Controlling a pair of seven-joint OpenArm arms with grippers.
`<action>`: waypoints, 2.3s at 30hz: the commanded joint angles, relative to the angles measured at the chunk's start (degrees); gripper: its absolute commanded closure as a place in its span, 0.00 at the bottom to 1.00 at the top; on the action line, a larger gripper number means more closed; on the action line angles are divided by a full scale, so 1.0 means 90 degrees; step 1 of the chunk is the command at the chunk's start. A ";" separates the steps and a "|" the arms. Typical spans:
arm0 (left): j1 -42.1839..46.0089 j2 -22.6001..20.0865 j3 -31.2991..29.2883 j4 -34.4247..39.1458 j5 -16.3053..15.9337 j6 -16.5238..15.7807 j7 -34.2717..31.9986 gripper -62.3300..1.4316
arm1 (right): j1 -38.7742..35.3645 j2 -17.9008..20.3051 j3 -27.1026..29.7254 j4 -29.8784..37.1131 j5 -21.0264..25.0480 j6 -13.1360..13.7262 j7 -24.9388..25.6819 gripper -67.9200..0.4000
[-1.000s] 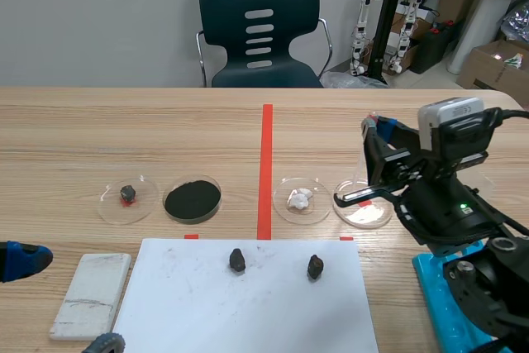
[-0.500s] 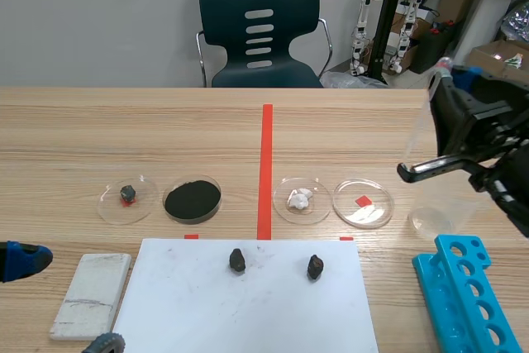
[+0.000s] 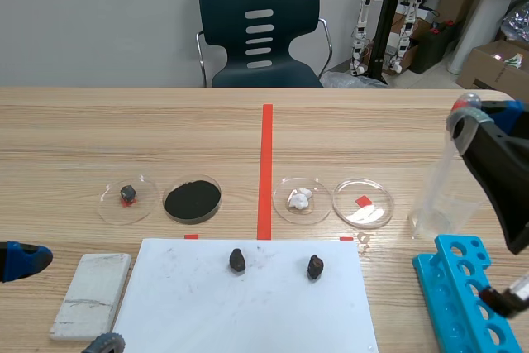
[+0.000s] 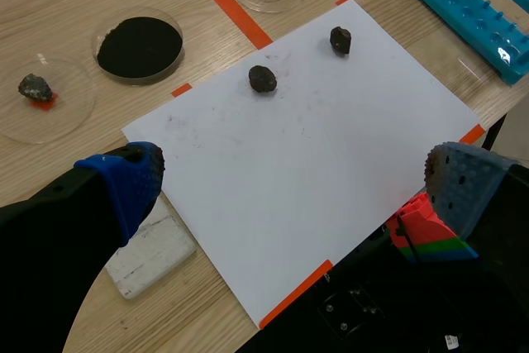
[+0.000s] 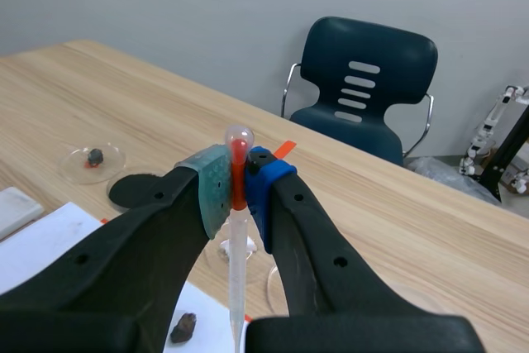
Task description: Draw acid from the petri dish
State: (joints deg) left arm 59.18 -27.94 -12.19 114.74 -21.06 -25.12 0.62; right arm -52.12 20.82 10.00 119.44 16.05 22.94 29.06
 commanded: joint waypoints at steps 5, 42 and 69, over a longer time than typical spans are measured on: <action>-0.0019 0.0049 -0.0017 0.0092 -0.0068 0.0010 -0.0068 0.00 | -0.0687 0.0046 0.0282 0.0571 0.0073 -0.0041 0.0289 0.92; -0.0019 0.0049 -0.0017 0.0092 -0.0068 0.0010 -0.0068 0.00 | -0.1212 -0.0372 0.0568 0.1088 0.0070 -0.0066 0.0138 0.92; -0.0019 0.0049 -0.0017 0.0092 -0.0068 0.0010 -0.0068 0.00 | -0.1212 -0.0372 0.0568 0.1088 0.0073 -0.0066 0.0138 0.92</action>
State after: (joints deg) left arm 59.18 -27.92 -12.19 114.74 -21.06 -25.12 0.62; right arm -63.53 16.99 14.94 128.57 16.05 22.74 29.45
